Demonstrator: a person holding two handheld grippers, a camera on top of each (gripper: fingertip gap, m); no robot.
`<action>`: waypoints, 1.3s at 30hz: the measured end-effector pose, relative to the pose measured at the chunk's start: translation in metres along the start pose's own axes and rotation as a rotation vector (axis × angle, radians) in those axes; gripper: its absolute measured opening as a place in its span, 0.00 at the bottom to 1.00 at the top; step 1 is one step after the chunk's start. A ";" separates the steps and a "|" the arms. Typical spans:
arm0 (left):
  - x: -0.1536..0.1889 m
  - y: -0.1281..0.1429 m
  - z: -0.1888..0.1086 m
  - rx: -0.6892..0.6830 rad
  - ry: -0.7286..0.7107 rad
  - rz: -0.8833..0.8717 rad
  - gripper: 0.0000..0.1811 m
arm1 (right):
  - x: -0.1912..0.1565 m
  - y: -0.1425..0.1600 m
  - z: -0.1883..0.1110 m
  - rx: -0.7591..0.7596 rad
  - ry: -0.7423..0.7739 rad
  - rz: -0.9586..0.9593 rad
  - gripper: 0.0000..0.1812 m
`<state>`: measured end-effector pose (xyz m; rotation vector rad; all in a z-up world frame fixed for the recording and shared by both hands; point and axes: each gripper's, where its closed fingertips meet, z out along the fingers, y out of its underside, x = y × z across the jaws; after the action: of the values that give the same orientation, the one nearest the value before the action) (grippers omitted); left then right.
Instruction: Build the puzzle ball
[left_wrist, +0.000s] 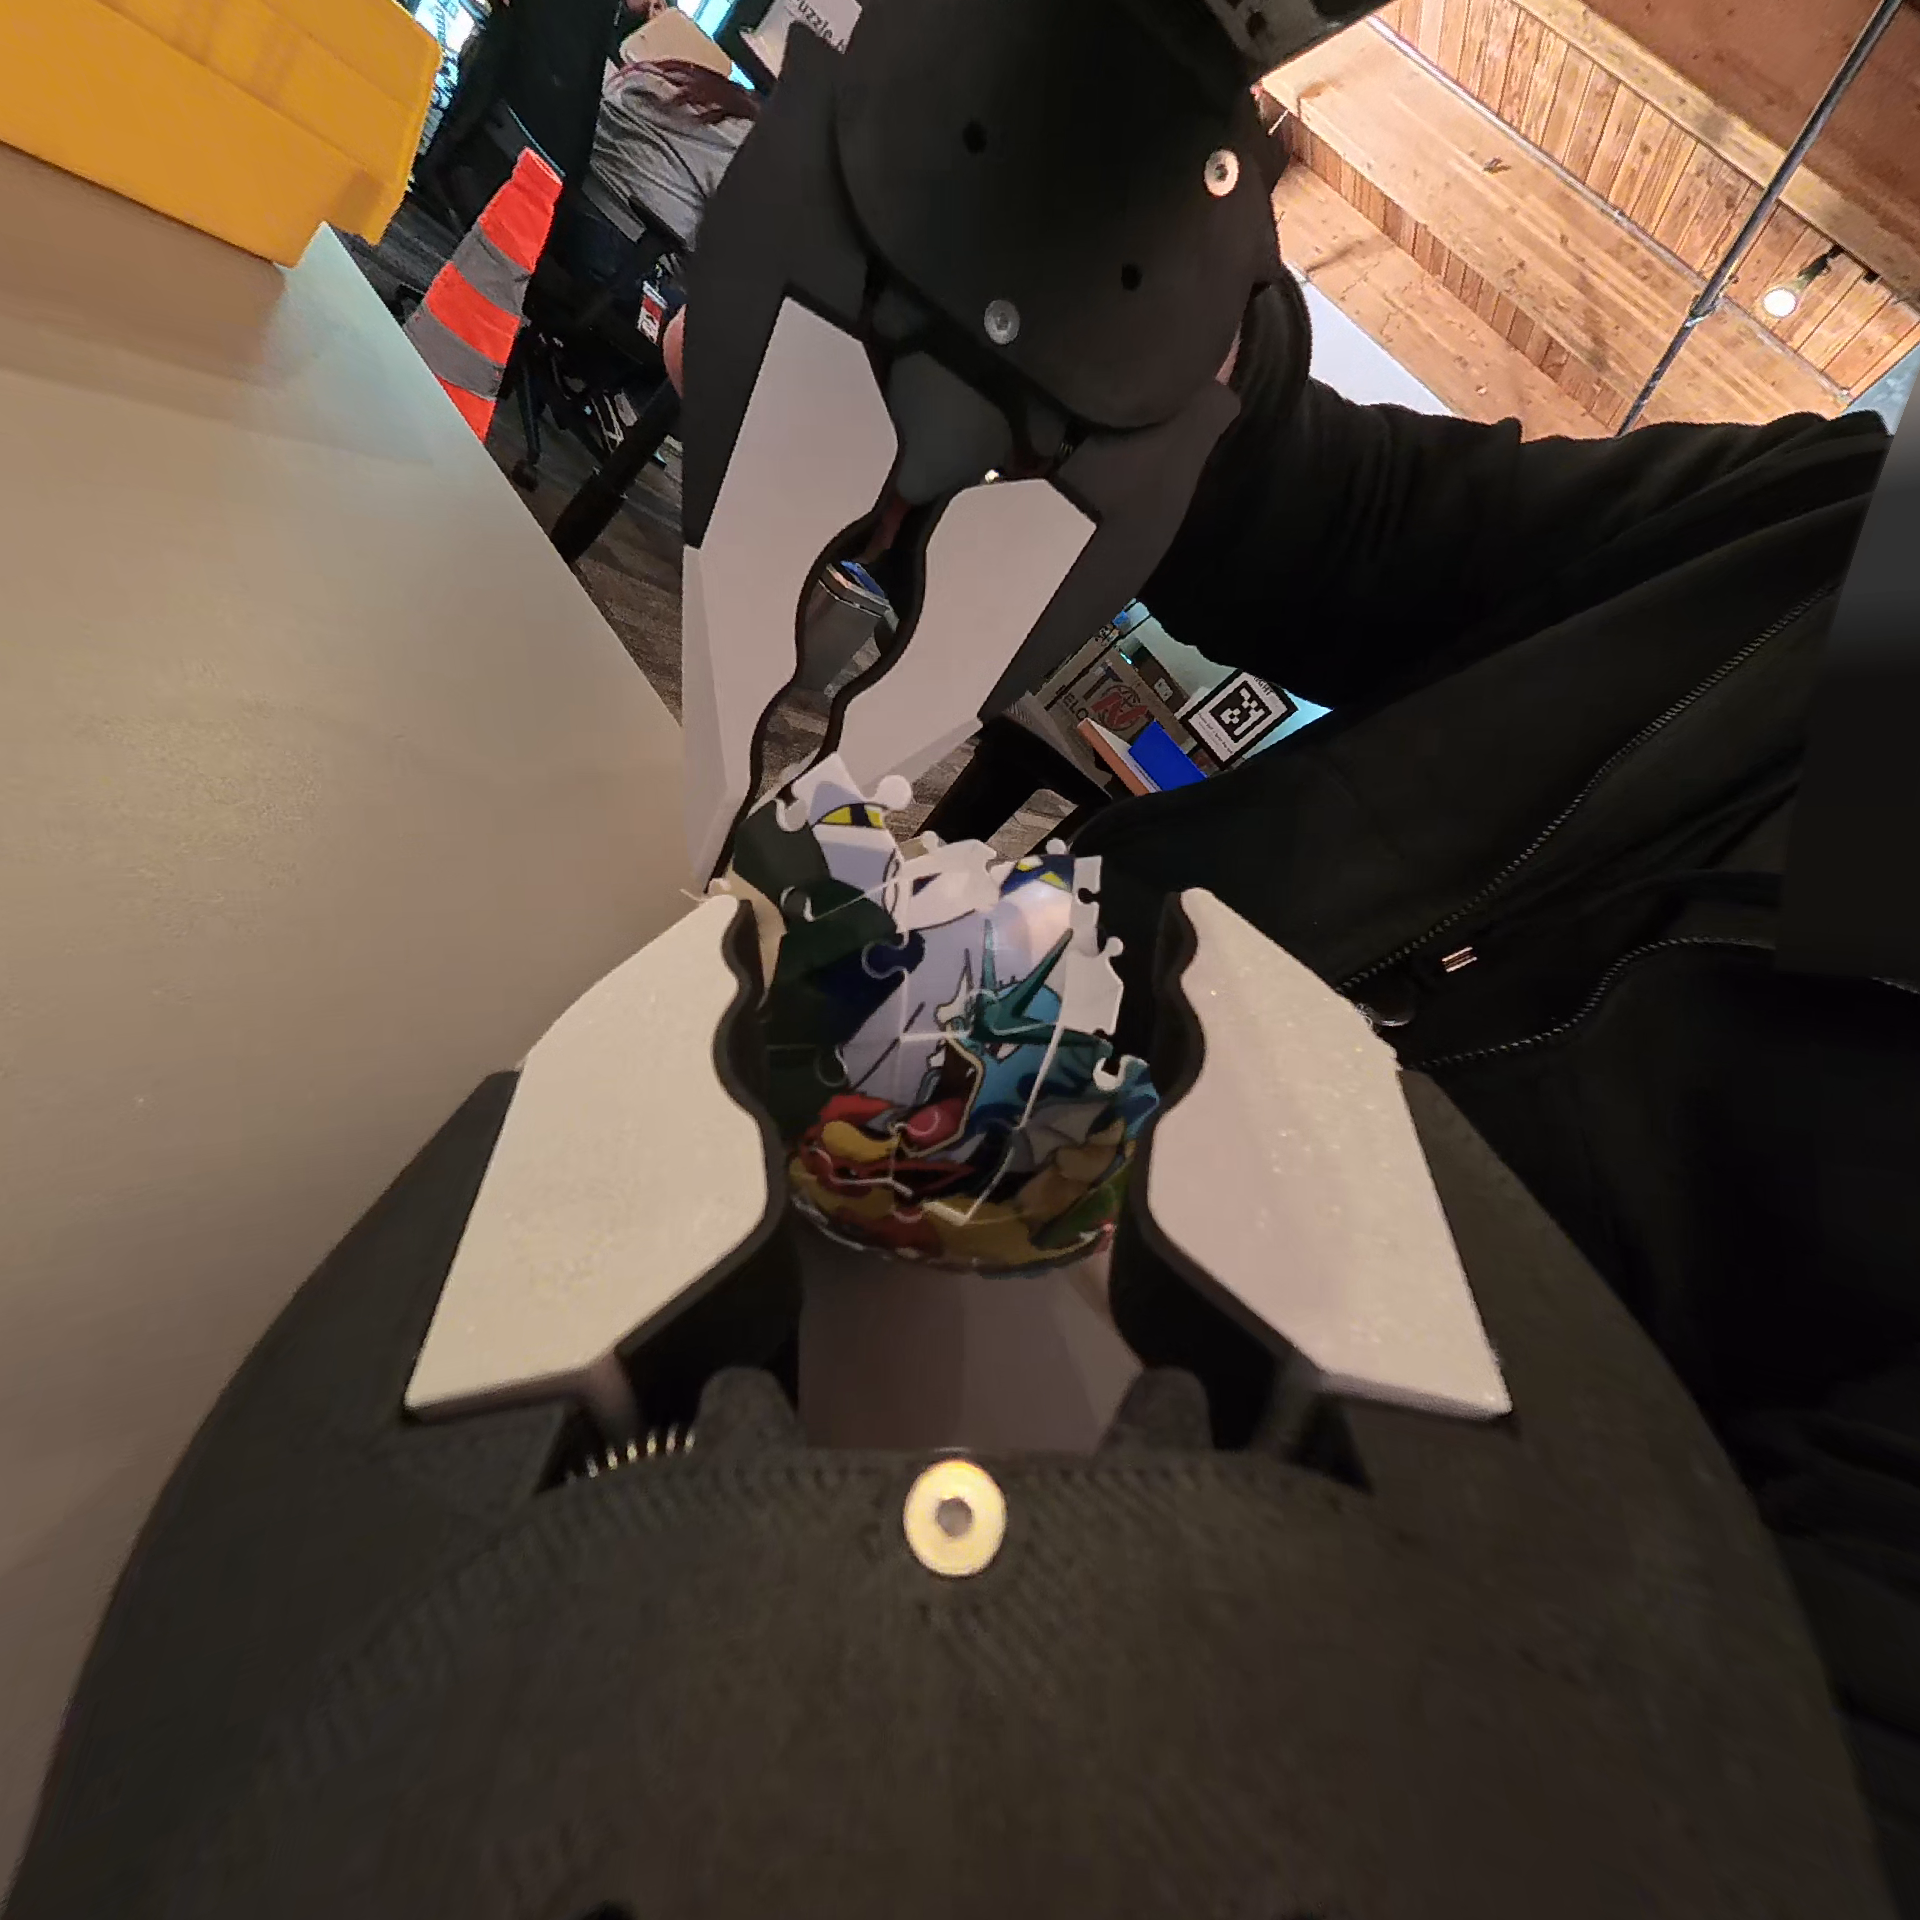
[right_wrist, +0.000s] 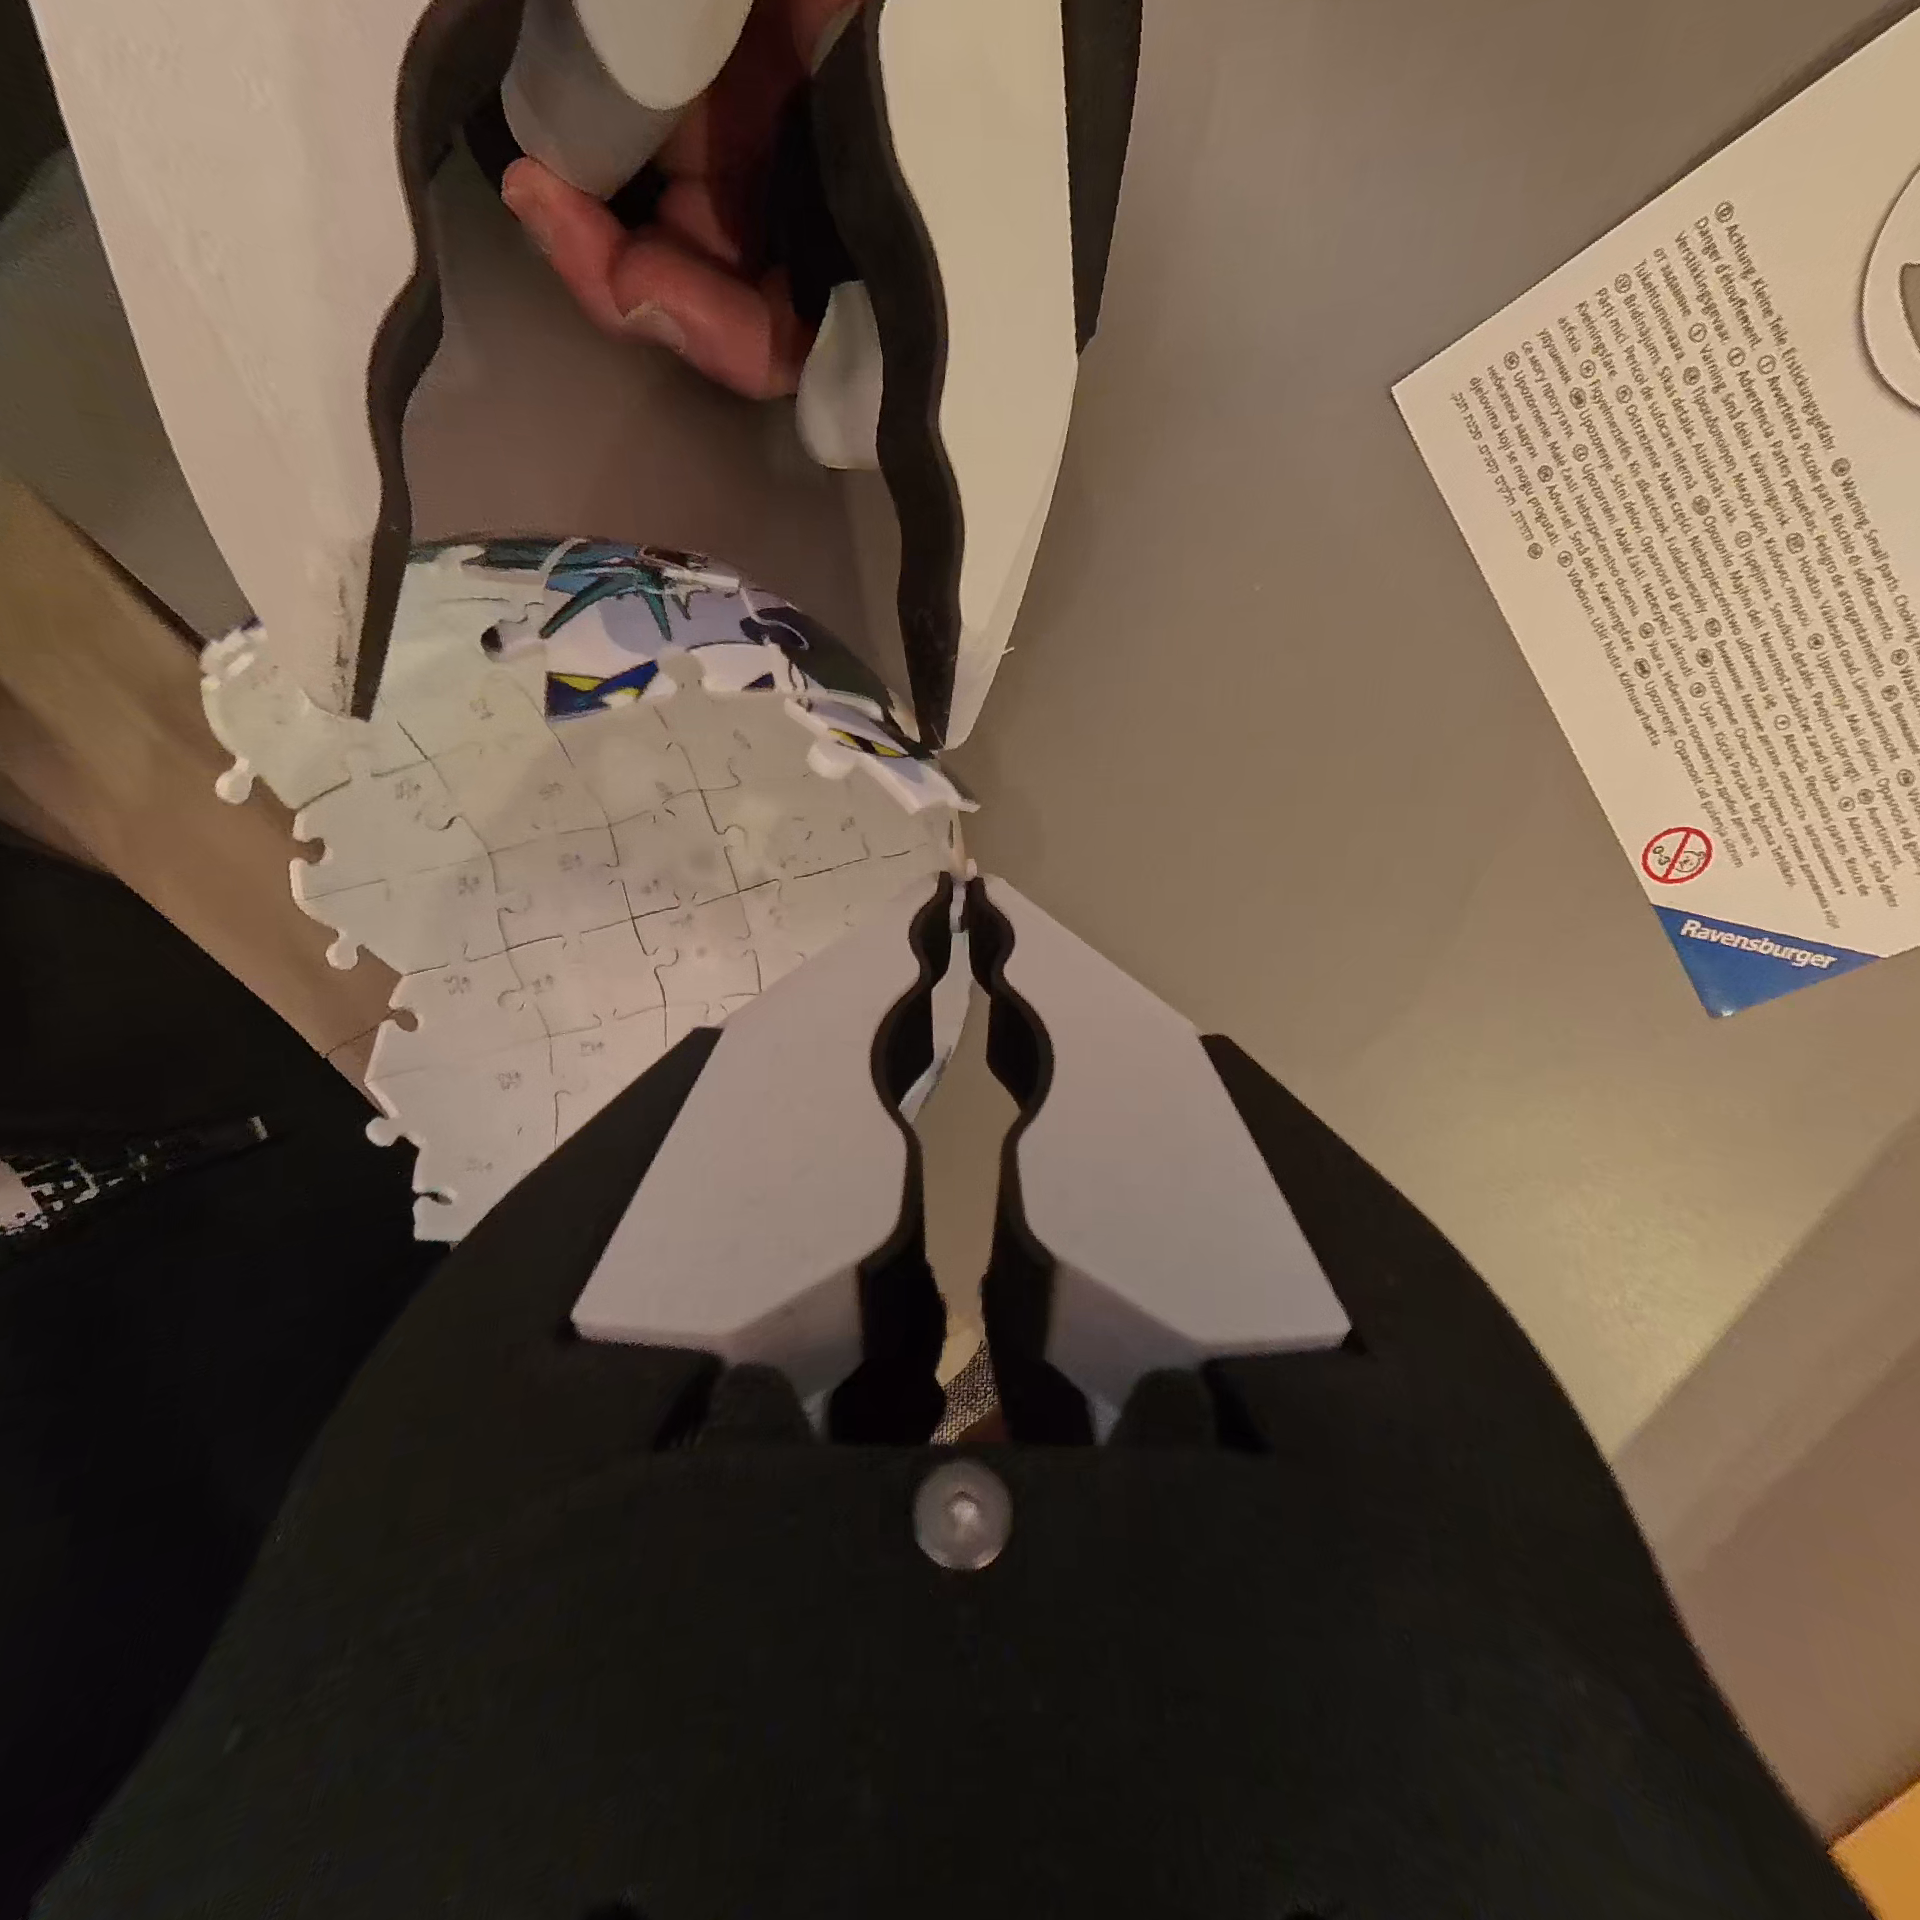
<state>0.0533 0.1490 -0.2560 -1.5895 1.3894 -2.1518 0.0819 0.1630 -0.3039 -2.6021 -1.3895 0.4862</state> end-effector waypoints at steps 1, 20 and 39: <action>0.000 0.000 0.000 0.000 0.001 -0.001 0.40 | 0.000 0.000 0.000 0.002 0.003 -0.005 0.00; -0.012 0.008 -0.003 -0.100 -0.094 -0.117 0.41 | 0.000 0.001 0.001 0.043 0.026 -0.039 0.00; -0.008 0.009 -0.001 -0.070 -0.026 -0.154 0.39 | 0.002 -0.001 0.003 0.111 0.053 -0.053 0.01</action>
<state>0.0528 0.1488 -0.2684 -1.7992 1.3917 -2.1789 0.0812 0.1655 -0.3068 -2.4662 -1.3696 0.4695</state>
